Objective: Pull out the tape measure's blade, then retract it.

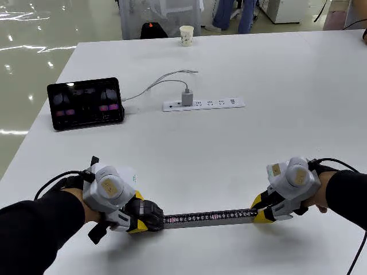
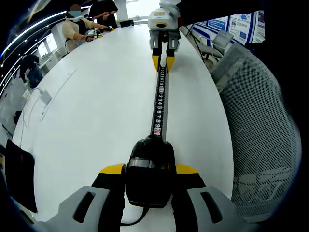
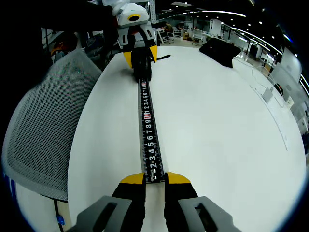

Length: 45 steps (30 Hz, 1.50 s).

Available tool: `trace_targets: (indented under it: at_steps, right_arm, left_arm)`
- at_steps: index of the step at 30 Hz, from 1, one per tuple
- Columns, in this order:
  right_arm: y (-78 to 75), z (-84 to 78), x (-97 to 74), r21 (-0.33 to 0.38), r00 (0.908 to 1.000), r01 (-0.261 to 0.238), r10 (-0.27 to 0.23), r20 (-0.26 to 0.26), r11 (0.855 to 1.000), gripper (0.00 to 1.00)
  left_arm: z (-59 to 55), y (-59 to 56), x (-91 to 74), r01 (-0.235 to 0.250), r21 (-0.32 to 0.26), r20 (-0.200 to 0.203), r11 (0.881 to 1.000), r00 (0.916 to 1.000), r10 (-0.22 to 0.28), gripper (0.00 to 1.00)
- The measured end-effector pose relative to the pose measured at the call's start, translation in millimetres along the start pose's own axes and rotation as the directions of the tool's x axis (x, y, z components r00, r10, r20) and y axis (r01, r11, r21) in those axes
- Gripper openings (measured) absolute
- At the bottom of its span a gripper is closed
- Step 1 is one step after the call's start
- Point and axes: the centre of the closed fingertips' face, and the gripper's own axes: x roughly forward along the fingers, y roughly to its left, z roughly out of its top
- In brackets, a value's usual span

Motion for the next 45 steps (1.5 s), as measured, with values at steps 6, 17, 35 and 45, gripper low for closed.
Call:
trace_targets:
  at_steps: [6, 17, 35, 45]
  right_arm:
    - [0.9, -2.8, -2.3, 0.004, 1.0000, -0.001, 0.001, -0.005, 1.000, 0.11]
    - [1.3, -7.9, -4.7, 0.019, 1.0000, 0.001, -0.001, -0.005, 1.000, 0.11]
    - [1.3, -10.2, -5.9, 0.061, 1.0000, 0.005, -0.005, -0.005, 0.998, 0.11]
    - [1.3, -8.3, -2.9, 0.070, 0.9972, 0.007, -0.002, -0.075, 0.997, 0.12]
  left_arm:
    - [0.1, -0.1, 0.0, 0.002, 0.001, -0.001, 1.000, 1.0000, -0.002, 0.31]
    - [0.1, 0.1, 0.2, 0.003, 0.003, 0.000, 1.000, 1.0000, -0.003, 0.31]
    - [1.1, 0.5, 1.6, -0.001, -0.006, 0.009, 1.000, 1.0000, 0.001, 0.31]
    - [0.4, 1.3, 3.1, 0.002, 0.003, -0.006, 1.000, 1.0000, -0.002, 0.32]
